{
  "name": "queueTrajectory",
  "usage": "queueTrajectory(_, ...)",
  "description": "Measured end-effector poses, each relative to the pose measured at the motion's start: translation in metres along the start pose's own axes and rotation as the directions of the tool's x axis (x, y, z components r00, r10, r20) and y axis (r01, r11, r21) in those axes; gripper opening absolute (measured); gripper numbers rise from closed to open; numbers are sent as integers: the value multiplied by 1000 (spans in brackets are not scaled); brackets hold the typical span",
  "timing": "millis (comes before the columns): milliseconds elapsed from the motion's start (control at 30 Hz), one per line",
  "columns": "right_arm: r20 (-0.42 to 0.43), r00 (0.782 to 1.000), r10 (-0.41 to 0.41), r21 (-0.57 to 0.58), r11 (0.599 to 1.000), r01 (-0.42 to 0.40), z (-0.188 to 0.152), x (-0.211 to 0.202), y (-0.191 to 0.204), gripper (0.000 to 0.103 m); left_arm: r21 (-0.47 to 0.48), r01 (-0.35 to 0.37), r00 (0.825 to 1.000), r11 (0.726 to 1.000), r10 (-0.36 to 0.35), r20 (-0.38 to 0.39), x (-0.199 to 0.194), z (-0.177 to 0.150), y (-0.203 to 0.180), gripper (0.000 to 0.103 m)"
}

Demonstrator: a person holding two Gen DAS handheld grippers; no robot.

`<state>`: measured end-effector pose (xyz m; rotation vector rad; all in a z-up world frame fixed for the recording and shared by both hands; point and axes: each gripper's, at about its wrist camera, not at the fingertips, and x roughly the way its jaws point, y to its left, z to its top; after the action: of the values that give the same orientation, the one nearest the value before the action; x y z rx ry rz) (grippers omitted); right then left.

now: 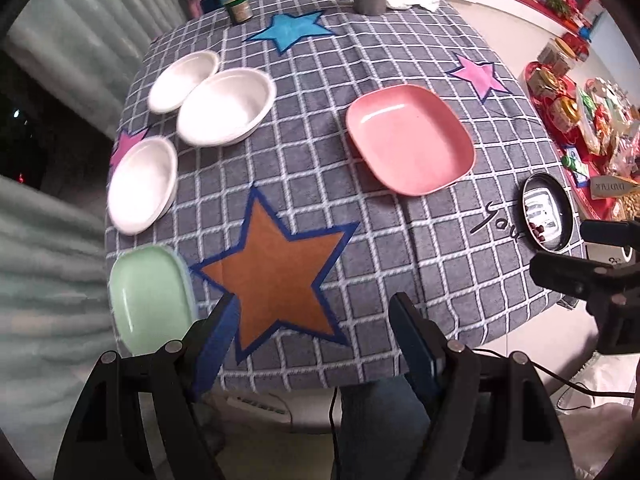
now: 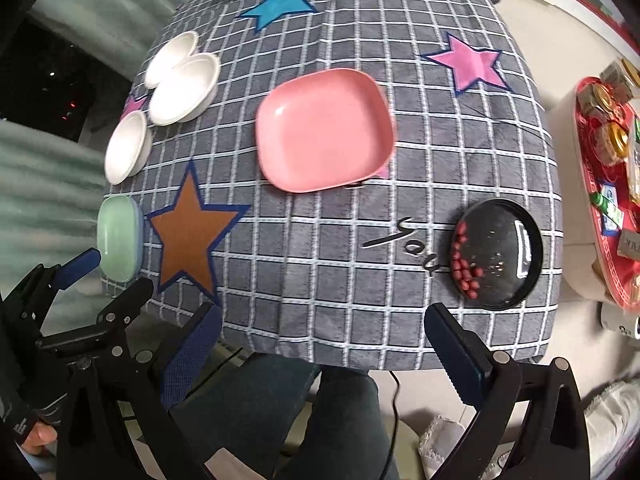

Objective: Organize plates and bowls
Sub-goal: 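Move the right gripper to the pink square plate's rim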

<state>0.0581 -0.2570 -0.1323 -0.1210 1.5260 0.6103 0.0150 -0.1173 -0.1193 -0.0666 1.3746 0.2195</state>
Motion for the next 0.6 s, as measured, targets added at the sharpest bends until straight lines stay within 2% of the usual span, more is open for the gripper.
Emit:
queueTrajectory(100,-3,1000,-1,31,1000,2,8,4,-11,102,35,2,1000,999,-2,-7,6,11,-4,80)
queueTrajectory(267,25,1000,-10,67,998,8,29,-1,-15,102,7,-5,1000,1000,5,29,3,31,10,80)
queueTrajectory(367,30,999,-11,74,997,9,38,1,-14,102,7,4,1000,1000,-4,-4,14,36,15,80)
queueTrajectory(600,-28,999,-22,116,993,25,53,21,-15,102,10,36,997,999,-36,-62,41,50,27,80)
